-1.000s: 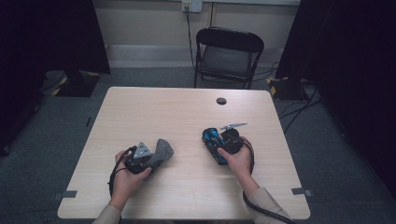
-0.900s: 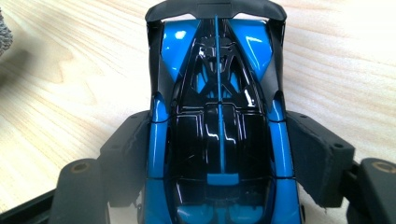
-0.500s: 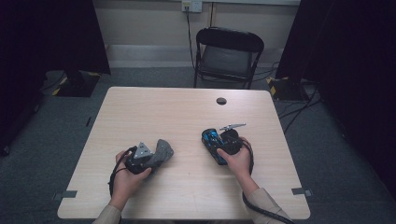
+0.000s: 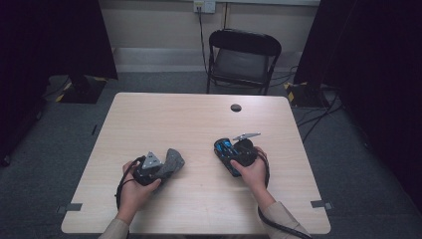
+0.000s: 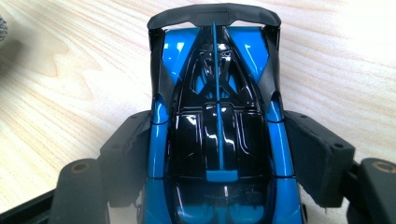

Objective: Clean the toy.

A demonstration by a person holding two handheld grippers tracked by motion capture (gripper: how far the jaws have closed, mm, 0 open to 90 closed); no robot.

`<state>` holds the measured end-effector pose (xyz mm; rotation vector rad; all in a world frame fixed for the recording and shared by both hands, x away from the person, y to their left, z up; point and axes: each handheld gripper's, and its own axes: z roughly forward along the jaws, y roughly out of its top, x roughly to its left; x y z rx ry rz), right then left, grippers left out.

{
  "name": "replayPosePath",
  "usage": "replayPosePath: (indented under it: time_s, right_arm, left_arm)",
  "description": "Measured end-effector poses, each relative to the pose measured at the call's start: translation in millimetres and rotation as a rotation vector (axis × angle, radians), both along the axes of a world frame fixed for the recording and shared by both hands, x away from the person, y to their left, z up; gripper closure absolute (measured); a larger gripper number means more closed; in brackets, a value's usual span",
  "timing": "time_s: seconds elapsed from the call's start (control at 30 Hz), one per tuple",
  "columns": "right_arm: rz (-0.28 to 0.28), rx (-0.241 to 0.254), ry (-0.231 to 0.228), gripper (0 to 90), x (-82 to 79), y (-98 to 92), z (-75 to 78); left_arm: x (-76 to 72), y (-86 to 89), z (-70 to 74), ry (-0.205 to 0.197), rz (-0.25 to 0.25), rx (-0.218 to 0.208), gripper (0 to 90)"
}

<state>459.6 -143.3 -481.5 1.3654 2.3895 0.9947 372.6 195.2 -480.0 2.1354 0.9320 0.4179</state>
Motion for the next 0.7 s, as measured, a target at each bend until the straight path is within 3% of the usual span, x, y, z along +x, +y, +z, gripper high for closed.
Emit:
replayPosePath:
  time_s: [0.7]
  right_arm:
    - [0.028, 0.012, -0.020, 26.5, -1.5, -2.4, -2.6]
  left_arm:
    - [0.9, 0.4, -0.3, 0.006, -0.003, 0.001, 67.0]
